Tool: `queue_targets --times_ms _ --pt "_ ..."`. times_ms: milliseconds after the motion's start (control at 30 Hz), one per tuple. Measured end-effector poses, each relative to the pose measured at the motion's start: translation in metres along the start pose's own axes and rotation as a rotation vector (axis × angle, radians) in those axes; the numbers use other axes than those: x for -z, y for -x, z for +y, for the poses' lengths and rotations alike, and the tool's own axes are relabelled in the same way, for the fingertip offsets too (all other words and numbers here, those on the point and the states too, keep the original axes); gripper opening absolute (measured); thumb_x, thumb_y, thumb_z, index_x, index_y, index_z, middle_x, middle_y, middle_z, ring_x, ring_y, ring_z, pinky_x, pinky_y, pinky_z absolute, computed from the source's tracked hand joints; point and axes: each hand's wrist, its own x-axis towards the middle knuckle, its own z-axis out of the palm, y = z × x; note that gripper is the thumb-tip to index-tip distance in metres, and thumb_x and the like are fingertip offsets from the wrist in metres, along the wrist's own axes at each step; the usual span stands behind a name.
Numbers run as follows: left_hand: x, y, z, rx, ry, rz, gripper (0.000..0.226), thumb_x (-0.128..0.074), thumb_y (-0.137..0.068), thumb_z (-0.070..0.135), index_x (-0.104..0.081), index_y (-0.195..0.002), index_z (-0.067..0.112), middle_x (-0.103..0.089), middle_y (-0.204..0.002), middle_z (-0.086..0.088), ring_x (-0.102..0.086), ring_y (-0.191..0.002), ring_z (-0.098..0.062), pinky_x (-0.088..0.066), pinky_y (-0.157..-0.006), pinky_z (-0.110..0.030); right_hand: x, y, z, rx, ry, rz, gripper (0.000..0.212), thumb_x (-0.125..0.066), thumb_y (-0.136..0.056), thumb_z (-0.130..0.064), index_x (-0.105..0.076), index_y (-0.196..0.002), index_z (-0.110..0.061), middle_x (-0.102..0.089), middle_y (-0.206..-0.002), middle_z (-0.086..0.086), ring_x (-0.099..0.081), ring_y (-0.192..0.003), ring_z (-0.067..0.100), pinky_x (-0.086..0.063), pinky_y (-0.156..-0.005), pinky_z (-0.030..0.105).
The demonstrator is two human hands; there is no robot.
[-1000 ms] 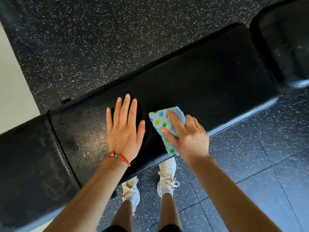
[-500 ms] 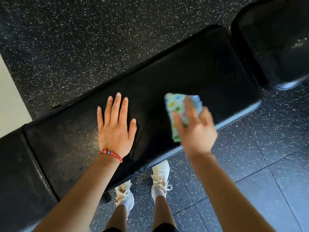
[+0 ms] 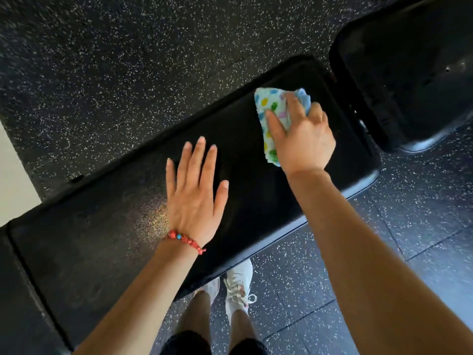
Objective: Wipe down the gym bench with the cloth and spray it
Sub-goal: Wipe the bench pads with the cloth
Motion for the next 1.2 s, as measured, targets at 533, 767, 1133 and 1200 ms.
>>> queue_targets --times_ms 533,767,1133,1200 --pt "-0.018 -0.016 0.007 -0.068 -0.068 -0.08 0.056 -0.035 -0.092 0.034 -0.032 -0.142 0.007 -0.028 -0.151 -0.014 -0.021 -0.139 -0.031 -0.011 -0.111 -0.053 0.014 0.003 0.027 -0.254 -0.002 0.09 0.049 -0.054 -0.082 -0.051 -0.065 -0.111 -0.014 -0.061 -0.079 0.017 -0.06 -0.067 0.034 -0.042 -0.047 0.029" --pt "-0.017 -0.017 0.009 -0.052 -0.065 -0.11 0.057 -0.035 -0.091 0.033 -0.032 -0.141 0.006 -0.029 -0.15 -0.014 -0.02 -0.139 -0.032 -0.012 -0.111 -0.055 0.054 0.066 0.064 -0.734 -0.039 0.02 0.051 -0.057 -0.084 -0.05 -0.055 -0.127 -0.023 -0.058 -0.111 0.02 -0.058 -0.094 0.038 -0.045 -0.068 0.038" --pt "-0.017 -0.016 0.008 -0.07 -0.081 -0.109 0.058 -0.035 -0.091 0.034 -0.032 -0.141 0.005 -0.03 -0.15 -0.016 -0.021 -0.138 -0.033 -0.012 -0.11 -0.055 0.011 -0.062 0.006 -0.461 -0.052 -0.226 0.05 -0.038 -0.092 -0.053 -0.041 -0.134 -0.025 -0.049 -0.117 0.01 -0.05 -0.106 0.027 -0.032 -0.067 0.029" --pt "-0.017 -0.017 0.008 -0.074 -0.085 -0.104 0.057 -0.034 -0.091 0.034 -0.032 -0.141 0.005 -0.03 -0.149 -0.016 -0.022 -0.138 -0.033 -0.012 -0.11 -0.055 0.008 -0.069 0.004 -0.428 -0.068 -0.243 0.052 -0.038 -0.092 -0.053 -0.041 -0.134 -0.024 -0.05 -0.115 0.009 -0.05 -0.105 0.025 -0.034 -0.068 0.029"
